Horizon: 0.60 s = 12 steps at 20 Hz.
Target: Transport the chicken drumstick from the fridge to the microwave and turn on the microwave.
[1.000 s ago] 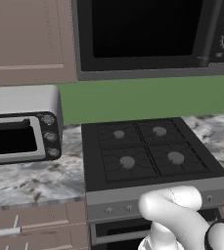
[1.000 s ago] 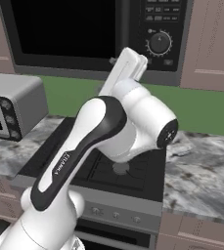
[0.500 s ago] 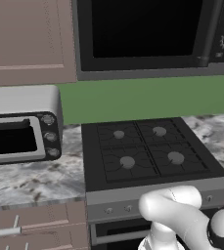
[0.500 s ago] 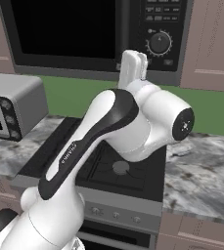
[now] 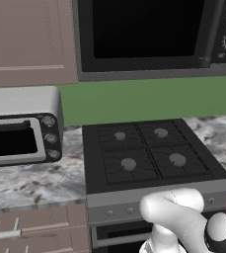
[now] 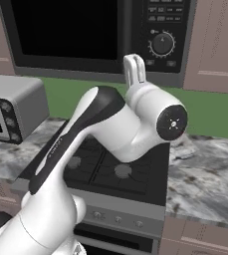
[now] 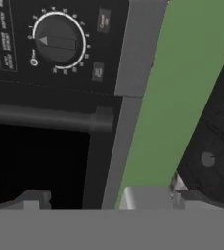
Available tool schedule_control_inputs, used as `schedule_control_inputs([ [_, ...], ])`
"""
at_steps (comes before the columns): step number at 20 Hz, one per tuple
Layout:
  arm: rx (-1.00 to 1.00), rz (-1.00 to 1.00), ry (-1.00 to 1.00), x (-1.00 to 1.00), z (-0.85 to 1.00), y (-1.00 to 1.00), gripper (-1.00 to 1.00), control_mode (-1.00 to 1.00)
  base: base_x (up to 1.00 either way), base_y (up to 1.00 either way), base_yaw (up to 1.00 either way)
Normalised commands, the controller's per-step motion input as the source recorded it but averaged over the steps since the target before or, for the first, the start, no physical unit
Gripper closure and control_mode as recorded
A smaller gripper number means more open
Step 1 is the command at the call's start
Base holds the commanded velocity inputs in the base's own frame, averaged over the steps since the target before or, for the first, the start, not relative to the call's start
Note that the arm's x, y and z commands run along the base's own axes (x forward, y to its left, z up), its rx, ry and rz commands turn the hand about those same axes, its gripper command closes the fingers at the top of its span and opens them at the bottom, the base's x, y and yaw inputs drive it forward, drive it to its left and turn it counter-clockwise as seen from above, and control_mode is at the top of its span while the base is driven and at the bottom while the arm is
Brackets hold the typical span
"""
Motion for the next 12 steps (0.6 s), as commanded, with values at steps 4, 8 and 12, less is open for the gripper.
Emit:
schedule_control_inputs([
  [4,0.0,-0.18,-0.03,0.09,-0.07,-0.15,-1.0,-1.0,0.0,0.0,0.0],
  [8,0.0,-0.2,-0.02,0.2,-0.09,-0.17,-1.0,-1.0,0.0,0.0,0.0],
  [12,0.03,-0.07,-0.01,0.16,-0.08,-0.3,-1.0,-1.0,0.0,0.0,0.0],
])
